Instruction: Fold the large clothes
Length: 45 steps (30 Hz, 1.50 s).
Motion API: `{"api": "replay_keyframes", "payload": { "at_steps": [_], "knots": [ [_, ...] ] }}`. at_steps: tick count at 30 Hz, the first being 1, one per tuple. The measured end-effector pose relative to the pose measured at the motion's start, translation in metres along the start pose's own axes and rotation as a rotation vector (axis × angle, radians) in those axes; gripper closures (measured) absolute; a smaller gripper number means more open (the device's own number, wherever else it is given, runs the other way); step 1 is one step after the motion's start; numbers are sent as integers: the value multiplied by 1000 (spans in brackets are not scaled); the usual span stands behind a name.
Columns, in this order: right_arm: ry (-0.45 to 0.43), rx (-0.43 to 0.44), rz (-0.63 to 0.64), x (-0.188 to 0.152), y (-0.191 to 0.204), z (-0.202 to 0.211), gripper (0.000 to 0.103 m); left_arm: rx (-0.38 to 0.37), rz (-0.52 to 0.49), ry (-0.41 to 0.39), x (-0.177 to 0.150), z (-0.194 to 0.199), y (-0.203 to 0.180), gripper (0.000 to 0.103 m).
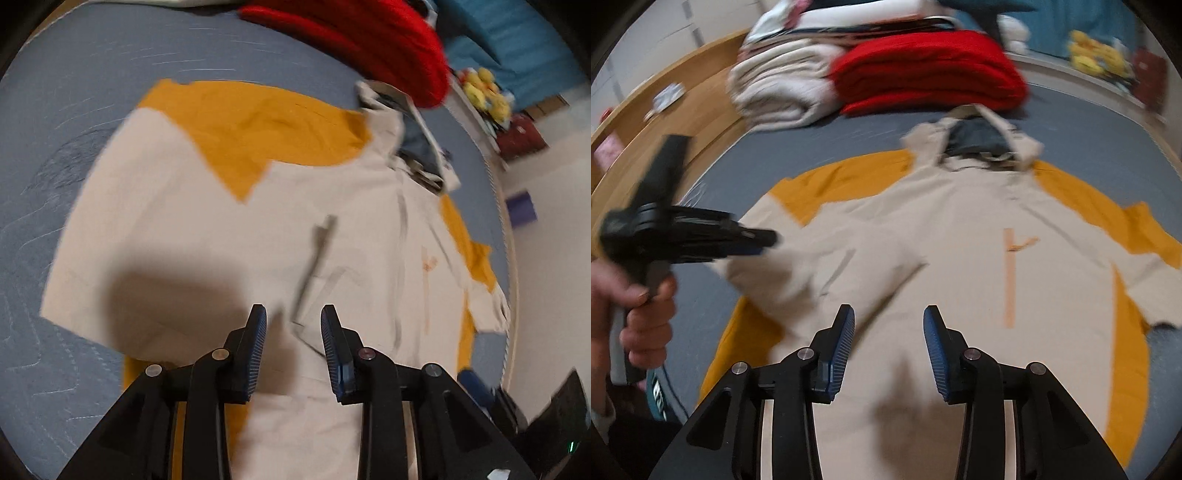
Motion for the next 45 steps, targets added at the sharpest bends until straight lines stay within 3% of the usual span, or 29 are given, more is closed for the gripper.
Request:
{"api": "replay_keyframes", "payload": {
  "at_steps": [6,10,16,17,18,19,24,27,30,32,36,40,42,45],
  "knots": [
    [23,13,109,-7,41,-36,62,19,-15,-113,12,28,6,76],
    [77,-1,135,-15,48,-64,61,36,14,-177,22,44,21,76],
    [153,-82,199,-27,48,-99,62,45,43,-223,34,54,35,76],
    [156,-92,208,-27,47,-101,64,48,44,-230,35,55,36,76],
    [149,-94,207,-27,45,-100,81,52,47,-237,37,56,38,76],
    [137,-98,198,-25,41,-99,88,56,51,-244,37,57,40,76],
    [-40,-60,-92,6,-17,-52,96,52,59,-279,41,61,44,76],
    [-166,-102,-251,16,-68,-16,96,58,43,-285,43,58,39,76],
    [-215,-162,-407,11,-121,3,96,62,8,-260,42,47,28,76],
    [-193,-197,-530,1,-164,1,94,71,-25,-223,40,34,19,76],
    [-79,-163,-770,-29,-228,-18,85,71,-68,-152,35,9,4,76],
    [-36,-103,-870,-42,-247,-30,51,88,-97,-125,33,-4,-5,76],
    [-27,-93,-893,-44,-251,-34,46,93,-100,-117,32,-8,-7,76],
    [-20,-70,-940,-48,-259,-38,45,94,-99,-104,30,-14,-7,76]
  ]
}}
Point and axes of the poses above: each gripper's, at about its wrist camera, not at the fingertips, and z roughly against the way its jaws point, y to its left, x to its top, the point moved 1 cm from there along -z, roughly the way its jaws point
